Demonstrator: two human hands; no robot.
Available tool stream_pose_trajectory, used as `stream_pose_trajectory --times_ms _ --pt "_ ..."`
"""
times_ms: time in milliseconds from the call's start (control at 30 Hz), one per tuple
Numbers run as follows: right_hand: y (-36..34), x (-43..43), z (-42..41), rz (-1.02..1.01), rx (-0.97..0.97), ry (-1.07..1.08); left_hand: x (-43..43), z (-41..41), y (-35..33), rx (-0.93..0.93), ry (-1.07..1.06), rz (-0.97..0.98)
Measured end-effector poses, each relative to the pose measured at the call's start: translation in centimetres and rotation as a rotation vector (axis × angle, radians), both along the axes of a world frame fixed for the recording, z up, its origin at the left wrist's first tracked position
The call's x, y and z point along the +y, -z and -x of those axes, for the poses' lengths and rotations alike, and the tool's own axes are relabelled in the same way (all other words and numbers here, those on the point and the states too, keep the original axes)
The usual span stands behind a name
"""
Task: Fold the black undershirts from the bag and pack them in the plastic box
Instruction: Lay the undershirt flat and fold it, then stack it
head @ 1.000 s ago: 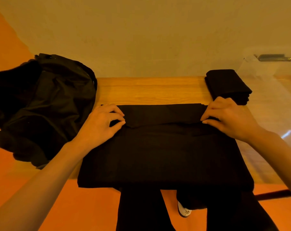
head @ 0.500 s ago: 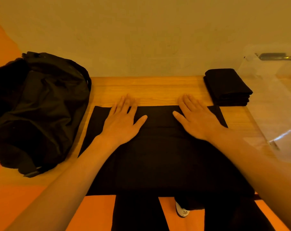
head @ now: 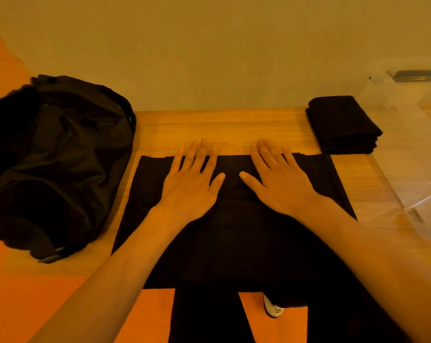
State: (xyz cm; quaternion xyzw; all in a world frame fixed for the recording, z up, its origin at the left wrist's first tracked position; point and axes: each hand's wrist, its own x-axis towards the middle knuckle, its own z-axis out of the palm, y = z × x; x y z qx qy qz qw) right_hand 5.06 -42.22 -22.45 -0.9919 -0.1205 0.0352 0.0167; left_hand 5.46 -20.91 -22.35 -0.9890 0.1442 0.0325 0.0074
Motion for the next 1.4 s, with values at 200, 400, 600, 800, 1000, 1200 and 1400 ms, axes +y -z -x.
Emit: stream_pose_trajectory --times_ms 200,400,600,800,1000,1200,1400 --pt "0.5 -2.6 -0.1 0.004 0.030 0.024 1.7 0.2 1.2 0.005 -0.052 0.020" --pt "0.1 -4.5 -0.1 0.018 0.060 0.062 3.3 -0.4 0.7 0.051 -0.092 0.033" --pt "-1.2 -0.6 2.5 -0.036 -0.075 -0.013 1.0 3.7 -1.3 -0.077 -0.069 0.100" --pt "1.1 -0.9 3.7 -0.010 -0.007 0.108 1.4 6.3 1.2 -0.007 -0.157 0.079" --pt "-0.4 -0.6 5.7 -0.006 -0.115 0.053 1.9 8.1 -0.2 -0.072 -0.157 0.142" --pt "0.7 -2.9 11.7 -0.014 -0.026 0.186 5.4 13.0 1.3 -0.064 -0.197 0.078" --pt "0.9 -5.5 13.9 -0.024 -0.015 0.265 6.7 14.6 1.7 -0.089 -0.188 0.083"
